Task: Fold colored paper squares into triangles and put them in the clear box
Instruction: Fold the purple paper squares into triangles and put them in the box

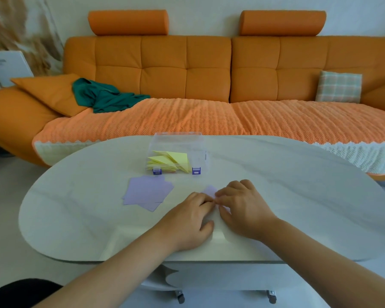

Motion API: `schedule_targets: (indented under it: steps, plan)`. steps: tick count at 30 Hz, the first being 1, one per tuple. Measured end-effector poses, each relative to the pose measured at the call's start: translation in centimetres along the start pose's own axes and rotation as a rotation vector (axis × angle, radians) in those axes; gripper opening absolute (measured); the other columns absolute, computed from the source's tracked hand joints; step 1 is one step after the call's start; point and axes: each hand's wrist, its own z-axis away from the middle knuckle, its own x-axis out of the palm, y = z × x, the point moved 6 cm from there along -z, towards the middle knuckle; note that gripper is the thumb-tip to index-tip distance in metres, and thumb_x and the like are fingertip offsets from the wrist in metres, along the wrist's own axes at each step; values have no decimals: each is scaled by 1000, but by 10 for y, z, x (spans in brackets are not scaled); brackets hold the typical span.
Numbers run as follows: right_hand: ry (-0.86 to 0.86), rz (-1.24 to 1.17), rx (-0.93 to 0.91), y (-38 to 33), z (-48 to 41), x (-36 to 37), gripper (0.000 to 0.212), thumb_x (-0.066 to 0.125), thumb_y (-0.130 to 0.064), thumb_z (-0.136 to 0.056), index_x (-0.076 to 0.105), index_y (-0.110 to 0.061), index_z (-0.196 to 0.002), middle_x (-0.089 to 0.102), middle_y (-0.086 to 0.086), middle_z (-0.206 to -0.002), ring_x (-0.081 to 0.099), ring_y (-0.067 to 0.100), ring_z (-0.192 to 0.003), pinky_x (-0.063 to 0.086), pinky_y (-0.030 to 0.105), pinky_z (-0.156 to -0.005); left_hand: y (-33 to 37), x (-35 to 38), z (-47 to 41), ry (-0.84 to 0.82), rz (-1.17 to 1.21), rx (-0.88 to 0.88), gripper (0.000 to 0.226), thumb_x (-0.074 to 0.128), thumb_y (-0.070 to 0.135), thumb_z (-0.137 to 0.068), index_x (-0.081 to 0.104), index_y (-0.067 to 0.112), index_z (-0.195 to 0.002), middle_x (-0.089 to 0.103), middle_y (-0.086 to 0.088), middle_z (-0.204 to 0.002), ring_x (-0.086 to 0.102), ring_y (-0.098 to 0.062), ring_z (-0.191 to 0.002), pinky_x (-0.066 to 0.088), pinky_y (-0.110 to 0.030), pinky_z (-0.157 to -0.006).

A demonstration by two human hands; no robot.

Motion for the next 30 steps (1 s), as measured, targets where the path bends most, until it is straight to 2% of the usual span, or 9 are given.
schedule_targets:
  steps: [4, 8, 12, 15, 19, 22, 25, 28, 30]
  plan:
    - [-47, -2, -12, -1, 10, 1, 28, 62, -23, -86, 77, -27, -109, 72, -6, -119, 65, 23, -102, 47, 40, -90, -1, 3, 0, -13, -5, 4, 48, 47, 40, -95, 49, 23, -140, 46, 9, -132, 38, -6, -125, 42, -27, -101]
    - [-107, 0, 24, 2, 9, 6, 35, 49, -30, -91, 73, -32, -117, 66, -10, -132, 61, 21, -111, 39, 37, -98, 2, -1, 0, 6, -105, -13, 38, 41, 33, -99, 57, 15, -128, 51, 2, -122, 43, -12, -118, 48, -34, -90]
    - [-131, -2, 58, 5, 9, 9, 36, 42, -35, -94, 70, -35, -117, 58, -16, -140, 57, 18, -114, 33, 32, -97, 2, -3, 2, -11, -267, -66, 33, 35, 28, -98, 58, 10, -115, 51, -4, -118, 45, -19, -114, 46, -34, -87]
    - [-135, -12, 72, 5, 8, 10, 35, 42, -35, -95, 70, -35, -116, 58, -15, -141, 57, 18, -114, 33, 32, -96, -2, -7, 7, -17, -305, -130, 32, 33, 28, -99, 56, 9, -109, 48, -5, -113, 45, -20, -109, 46, -36, -86]
    - [-134, -11, 96, 6, 9, 10, 33, 43, -34, -95, 70, -35, -113, 58, -14, -141, 57, 20, -114, 34, 33, -93, -9, -14, 15, 8, -330, -198, 28, 31, 27, -99, 54, 10, -102, 46, -4, -106, 45, -20, -102, 43, -31, -75]
    - [-139, 0, 101, 5, 10, 11, 32, 44, -34, -95, 70, -35, -113, 59, -14, -139, 58, 20, -113, 35, 33, -91, -16, -17, 18, 13, -322, -229, 25, 32, 24, -99, 52, 10, -98, 45, -4, -103, 45, -20, -99, 43, -31, -76]
    - [-130, 6, 107, 5, 11, 12, 30, 47, -32, -93, 72, -32, -109, 63, -13, -135, 59, 22, -110, 38, 34, -89, -21, -16, 18, 22, -306, -255, 21, 34, 21, -99, 52, 10, -98, 42, -3, -100, 46, -19, -100, 35, -26, -72]
    - [-114, 0, 112, 5, 12, 12, 30, 47, -32, -92, 74, -30, -105, 67, -11, -128, 61, 23, -109, 40, 34, -90, -25, -23, 19, 102, -248, -314, 18, 38, 19, -98, 53, 12, -91, 51, -5, -102, 49, -20, -102, 35, -25, -74]
    - [-127, -7, 94, 3, 9, 14, 32, 45, -33, -92, 72, -29, -108, 66, -11, -130, 59, 22, -113, 39, 35, -93, -28, -32, 16, 208, -234, -251, 18, 42, 14, -96, 58, 7, -92, 58, -9, -105, 54, -25, -104, 42, -29, -81]
